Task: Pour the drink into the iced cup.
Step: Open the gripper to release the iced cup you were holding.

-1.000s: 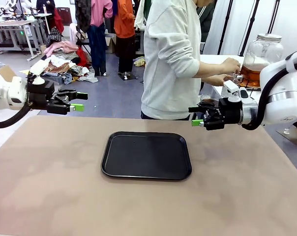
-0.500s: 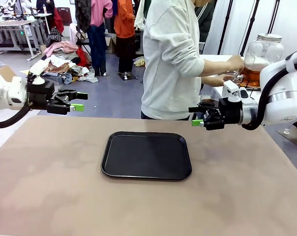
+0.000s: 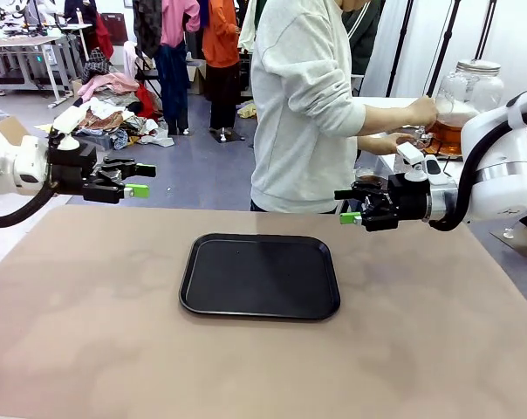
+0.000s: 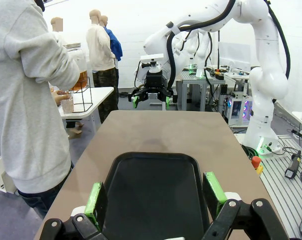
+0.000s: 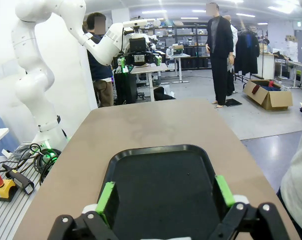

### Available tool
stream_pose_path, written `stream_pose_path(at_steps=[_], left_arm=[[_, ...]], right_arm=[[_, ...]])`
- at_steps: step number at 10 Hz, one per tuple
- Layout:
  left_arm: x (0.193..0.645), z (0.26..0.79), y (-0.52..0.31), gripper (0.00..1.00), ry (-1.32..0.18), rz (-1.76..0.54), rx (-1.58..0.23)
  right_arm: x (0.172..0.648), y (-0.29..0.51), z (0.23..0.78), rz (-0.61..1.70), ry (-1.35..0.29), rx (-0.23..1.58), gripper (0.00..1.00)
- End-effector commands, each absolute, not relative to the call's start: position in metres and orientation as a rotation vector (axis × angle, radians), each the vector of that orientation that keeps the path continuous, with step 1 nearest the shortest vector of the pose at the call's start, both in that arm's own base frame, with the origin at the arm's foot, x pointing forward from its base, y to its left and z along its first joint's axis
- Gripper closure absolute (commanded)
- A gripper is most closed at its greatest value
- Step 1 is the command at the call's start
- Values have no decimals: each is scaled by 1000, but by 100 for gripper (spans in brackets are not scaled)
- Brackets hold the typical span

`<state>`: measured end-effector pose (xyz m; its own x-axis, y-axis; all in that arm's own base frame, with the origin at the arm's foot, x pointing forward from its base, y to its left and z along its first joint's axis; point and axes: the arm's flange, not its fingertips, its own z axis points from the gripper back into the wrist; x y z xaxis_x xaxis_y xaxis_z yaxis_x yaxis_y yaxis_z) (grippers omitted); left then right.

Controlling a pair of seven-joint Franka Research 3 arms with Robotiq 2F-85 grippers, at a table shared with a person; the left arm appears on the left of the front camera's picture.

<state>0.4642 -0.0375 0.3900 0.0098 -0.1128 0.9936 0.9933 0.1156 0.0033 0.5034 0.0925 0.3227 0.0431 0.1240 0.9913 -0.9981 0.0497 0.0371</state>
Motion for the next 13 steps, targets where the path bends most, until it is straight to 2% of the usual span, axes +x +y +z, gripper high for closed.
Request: stream_pose_path(at_steps=[1,13], left_arm=[[463,392,-38,0,-1178,-1176,-1040],[463,392,-38,0,-1178,-1176,-1040]], right_arm=[[505,93,325,1202,-1116,1099,0],[505,93,325,1202,-1116,1099,0]])
